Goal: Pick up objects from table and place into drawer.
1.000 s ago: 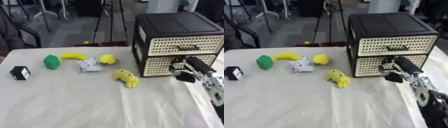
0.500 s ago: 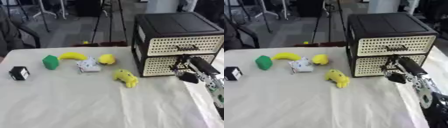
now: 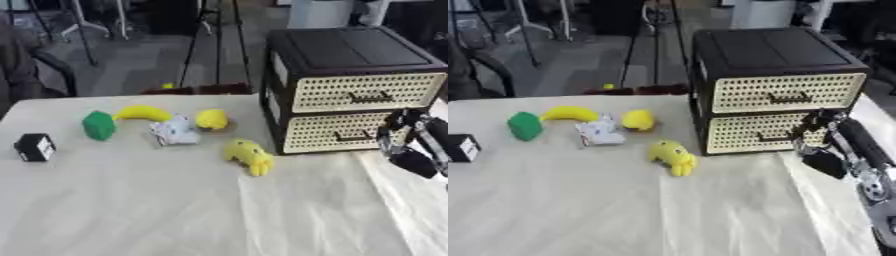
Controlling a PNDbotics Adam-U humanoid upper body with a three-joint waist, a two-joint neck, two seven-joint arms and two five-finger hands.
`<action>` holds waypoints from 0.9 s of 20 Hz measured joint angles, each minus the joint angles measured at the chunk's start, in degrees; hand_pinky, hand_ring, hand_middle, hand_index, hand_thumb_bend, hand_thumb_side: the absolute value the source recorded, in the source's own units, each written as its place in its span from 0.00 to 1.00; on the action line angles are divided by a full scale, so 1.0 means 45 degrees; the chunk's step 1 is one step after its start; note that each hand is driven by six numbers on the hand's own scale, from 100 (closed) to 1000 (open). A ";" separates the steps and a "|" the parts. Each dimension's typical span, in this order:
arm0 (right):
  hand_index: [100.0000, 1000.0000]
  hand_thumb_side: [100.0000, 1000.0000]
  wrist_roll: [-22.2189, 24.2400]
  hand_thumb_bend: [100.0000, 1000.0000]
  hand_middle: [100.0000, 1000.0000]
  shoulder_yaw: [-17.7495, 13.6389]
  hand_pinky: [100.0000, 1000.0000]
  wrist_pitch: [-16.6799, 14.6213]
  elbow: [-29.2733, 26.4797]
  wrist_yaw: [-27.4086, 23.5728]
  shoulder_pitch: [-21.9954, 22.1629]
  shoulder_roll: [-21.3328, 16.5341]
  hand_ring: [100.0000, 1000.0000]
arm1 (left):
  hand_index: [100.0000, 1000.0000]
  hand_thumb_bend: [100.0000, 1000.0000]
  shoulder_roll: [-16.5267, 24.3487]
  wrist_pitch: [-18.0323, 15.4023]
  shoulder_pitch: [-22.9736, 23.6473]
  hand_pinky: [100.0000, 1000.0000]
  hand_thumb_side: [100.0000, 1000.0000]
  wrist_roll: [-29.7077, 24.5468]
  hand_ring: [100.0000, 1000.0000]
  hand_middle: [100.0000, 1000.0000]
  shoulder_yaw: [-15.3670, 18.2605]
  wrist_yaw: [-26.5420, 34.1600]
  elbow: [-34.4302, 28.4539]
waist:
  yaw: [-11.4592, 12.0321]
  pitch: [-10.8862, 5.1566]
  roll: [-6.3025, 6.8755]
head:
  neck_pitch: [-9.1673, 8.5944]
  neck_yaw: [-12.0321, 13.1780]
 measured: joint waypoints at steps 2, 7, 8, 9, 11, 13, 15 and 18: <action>0.56 0.68 0.0062 0.00 0.63 -0.0147 0.35 0.0108 -0.0606 -0.0449 0.0331 0.0007 0.58 | 0.71 0.62 -0.0014 -0.0005 0.0014 0.42 0.79 -0.0003 0.42 0.49 0.0032 -0.0007 0.0003 | -0.0031 0.0000 0.0000 | 0.0001 0.0036; 0.56 0.68 0.0170 0.00 0.62 -0.0390 0.35 0.0330 -0.1717 -0.1087 0.0950 0.0101 0.58 | 0.71 0.62 -0.0115 -0.0051 0.0042 0.42 0.79 -0.0048 0.42 0.48 0.0073 -0.0010 0.0009 | -0.0108 -0.0015 -0.0015 | 0.0002 0.0054; 0.56 0.69 0.0186 0.00 0.62 -0.0426 0.35 0.0368 -0.1869 -0.1131 0.1044 0.0110 0.58 | 0.71 0.62 -0.0118 -0.0054 0.0083 0.42 0.79 -0.0051 0.42 0.48 0.0075 -0.0010 0.0014 | -0.0145 -0.0023 -0.0020 | 0.0002 0.0054; 0.56 0.69 0.0189 0.00 0.62 -0.0475 0.34 0.0398 -0.1990 -0.1164 0.1155 0.0112 0.57 | 0.71 0.62 -0.0137 -0.0059 0.0104 0.42 0.79 -0.0055 0.42 0.48 0.0075 -0.0010 0.0042 | -0.0167 -0.0038 -0.0028 | 0.0002 0.0052; 0.56 0.69 0.0182 0.00 0.62 -0.0546 0.34 0.0479 -0.2187 -0.1219 0.1288 0.0148 0.57 | 0.71 0.61 -0.0209 -0.0078 0.0125 0.42 0.79 -0.0075 0.42 0.48 0.0075 -0.0015 0.0085 | -0.0172 -0.0048 -0.0035 | 0.0002 0.0053; 0.56 0.70 0.0161 0.00 0.61 -0.0580 0.34 0.0524 -0.2320 -0.1278 0.1314 0.0224 0.57 | 0.71 0.61 -0.0218 -0.0107 0.0128 0.42 0.79 -0.0106 0.42 0.48 0.0076 -0.0031 0.0087 | -0.0206 -0.0048 -0.0039 | 0.0002 0.0057; 0.56 0.70 0.0131 0.00 0.61 -0.0619 0.34 0.0568 -0.2375 -0.1383 0.1395 0.0256 0.57 | 0.71 0.61 -0.0218 -0.0128 0.0128 0.42 0.79 -0.0128 0.42 0.48 0.0077 -0.0057 0.0088 | -0.0216 -0.0048 -0.0043 | 0.0002 0.0059; 0.56 0.70 0.0113 0.00 0.61 -0.0621 0.34 0.0616 -0.2447 -0.1530 0.1394 0.0313 0.57 | 0.71 0.61 -0.0219 -0.0141 0.0128 0.42 0.79 -0.0135 0.42 0.48 0.0099 -0.0072 0.0089 | -0.0216 -0.0048 -0.0035 | 0.0002 0.0092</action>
